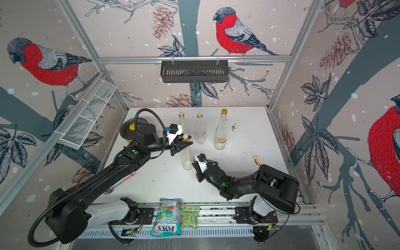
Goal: Remove the label from the bottle
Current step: Tear open the label from the bottle.
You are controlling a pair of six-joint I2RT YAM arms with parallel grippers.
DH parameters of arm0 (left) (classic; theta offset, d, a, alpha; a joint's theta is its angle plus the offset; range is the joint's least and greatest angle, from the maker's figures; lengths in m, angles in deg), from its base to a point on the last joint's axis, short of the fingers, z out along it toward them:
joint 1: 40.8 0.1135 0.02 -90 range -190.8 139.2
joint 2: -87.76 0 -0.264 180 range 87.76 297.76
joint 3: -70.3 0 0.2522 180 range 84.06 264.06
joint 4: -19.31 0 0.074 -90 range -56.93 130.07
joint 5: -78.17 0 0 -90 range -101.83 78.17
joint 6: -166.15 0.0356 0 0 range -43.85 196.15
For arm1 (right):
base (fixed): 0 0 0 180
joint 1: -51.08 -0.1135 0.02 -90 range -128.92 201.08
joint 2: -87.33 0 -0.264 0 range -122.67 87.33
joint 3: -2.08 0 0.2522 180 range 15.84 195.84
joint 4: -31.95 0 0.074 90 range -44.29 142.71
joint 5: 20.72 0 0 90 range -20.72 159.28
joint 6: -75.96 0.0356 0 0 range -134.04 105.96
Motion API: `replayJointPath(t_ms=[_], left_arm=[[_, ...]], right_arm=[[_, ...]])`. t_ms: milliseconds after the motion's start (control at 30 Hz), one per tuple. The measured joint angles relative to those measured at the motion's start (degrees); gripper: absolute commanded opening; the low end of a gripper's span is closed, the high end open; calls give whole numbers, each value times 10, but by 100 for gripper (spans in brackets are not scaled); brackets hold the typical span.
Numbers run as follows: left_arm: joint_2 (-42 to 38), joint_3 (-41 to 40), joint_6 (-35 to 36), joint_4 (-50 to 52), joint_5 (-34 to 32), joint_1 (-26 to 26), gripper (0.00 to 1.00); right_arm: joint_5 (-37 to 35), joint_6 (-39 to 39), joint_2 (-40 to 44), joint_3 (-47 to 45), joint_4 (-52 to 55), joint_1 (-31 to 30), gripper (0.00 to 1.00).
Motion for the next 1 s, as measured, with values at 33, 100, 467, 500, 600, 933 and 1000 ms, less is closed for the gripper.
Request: replayJointPath(t_ms=[33,100,467,500,600,933,1000], left_arm=[[0,1,1,1,0,0,0],[0,1,3,3,0,0,0],[3,8,12,16,5,0,0],[3,8,12,16,5,0,0],[4,9,12,17,7,0,0],[9,12,14,18,13,0,0],[9,12,14,17,13,0,0]], right_arm=[[0,0,2,0,1,0,11],[0,0,9,0,4,0,8],[-3,1,45,-9,33,1,2],[-3,0,48,-9,37,3,2],[-2,-6,52,-9,44,11,2],[15,-26,61,-5,55,30,2],[17,-26,61,-7,57,30,2]])
